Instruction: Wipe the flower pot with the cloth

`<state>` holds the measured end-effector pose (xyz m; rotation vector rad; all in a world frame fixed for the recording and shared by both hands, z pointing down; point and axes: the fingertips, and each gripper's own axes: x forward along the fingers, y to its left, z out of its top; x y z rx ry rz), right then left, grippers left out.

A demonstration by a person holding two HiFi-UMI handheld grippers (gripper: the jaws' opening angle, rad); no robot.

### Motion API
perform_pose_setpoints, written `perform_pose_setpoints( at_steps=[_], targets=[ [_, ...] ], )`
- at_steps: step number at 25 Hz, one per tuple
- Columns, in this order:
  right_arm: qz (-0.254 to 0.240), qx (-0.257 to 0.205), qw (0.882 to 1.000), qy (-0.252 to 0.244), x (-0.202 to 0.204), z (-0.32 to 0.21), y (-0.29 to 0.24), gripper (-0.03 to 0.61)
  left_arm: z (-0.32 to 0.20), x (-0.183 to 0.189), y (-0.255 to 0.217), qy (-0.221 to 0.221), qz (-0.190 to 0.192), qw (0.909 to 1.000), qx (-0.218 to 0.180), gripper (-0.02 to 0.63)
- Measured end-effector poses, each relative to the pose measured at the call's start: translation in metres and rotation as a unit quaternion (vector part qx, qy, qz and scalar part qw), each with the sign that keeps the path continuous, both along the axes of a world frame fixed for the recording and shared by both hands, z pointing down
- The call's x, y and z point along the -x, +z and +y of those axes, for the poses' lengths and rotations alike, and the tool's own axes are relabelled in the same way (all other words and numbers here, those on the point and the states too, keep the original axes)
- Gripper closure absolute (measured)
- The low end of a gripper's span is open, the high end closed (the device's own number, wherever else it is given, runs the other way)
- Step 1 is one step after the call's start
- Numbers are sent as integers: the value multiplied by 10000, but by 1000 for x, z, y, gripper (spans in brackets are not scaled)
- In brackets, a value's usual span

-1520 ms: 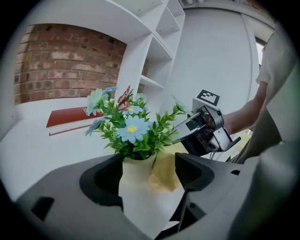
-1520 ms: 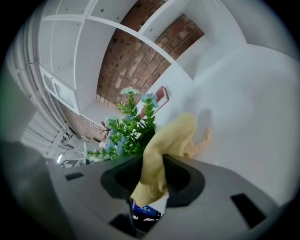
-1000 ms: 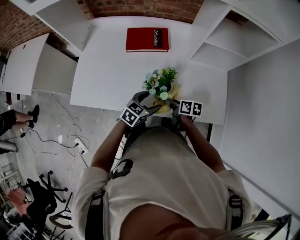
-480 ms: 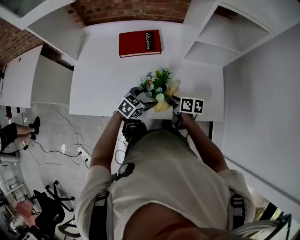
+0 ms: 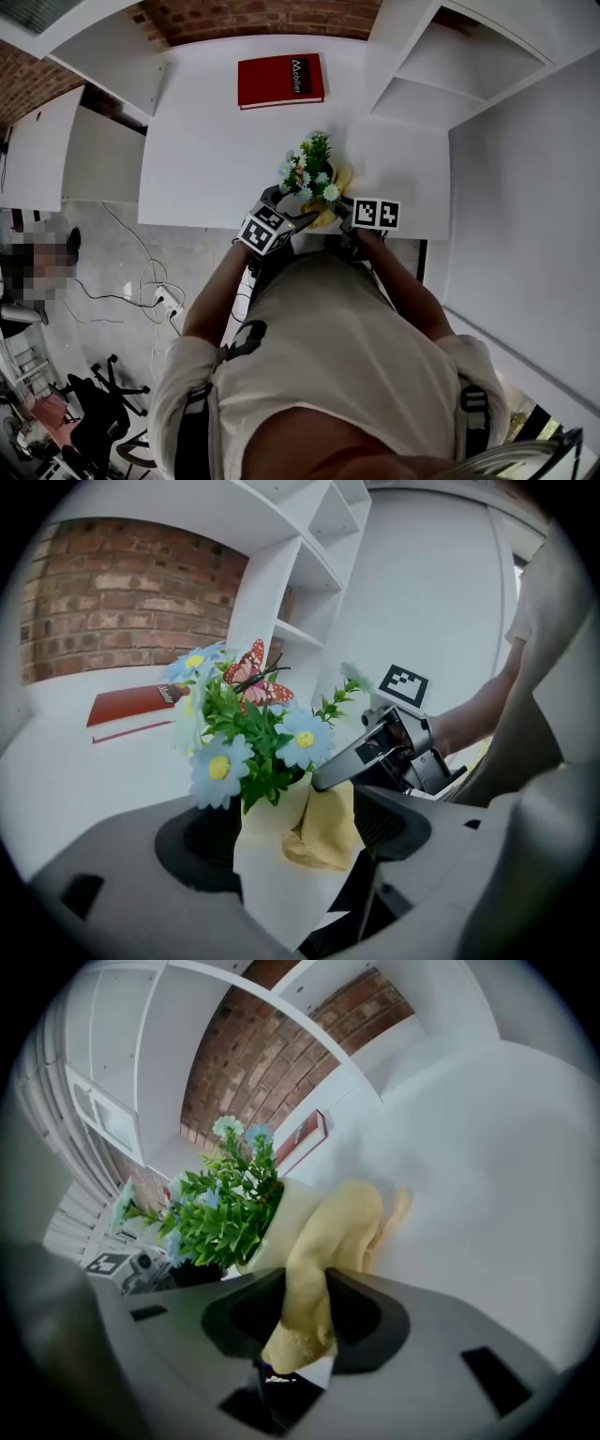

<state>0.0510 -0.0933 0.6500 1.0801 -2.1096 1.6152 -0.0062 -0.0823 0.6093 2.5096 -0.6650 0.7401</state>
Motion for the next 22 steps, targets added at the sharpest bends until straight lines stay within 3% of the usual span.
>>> perform_pose_setpoints(
  at_steps=[9,16,22],
  targets=[
    [87,14,9997,215,-6,8,-1,440,22,-3,-3,-210,209,9993,232,255],
    [-425,-401,9966,576,-3,-3,-48,440,28,-14,-3,-100,348,9987,368,256],
    [-389,-509,9957,664,-6,-6,-42,440,28,-22,-1,-212,410,9981,412,256]
  ],
)
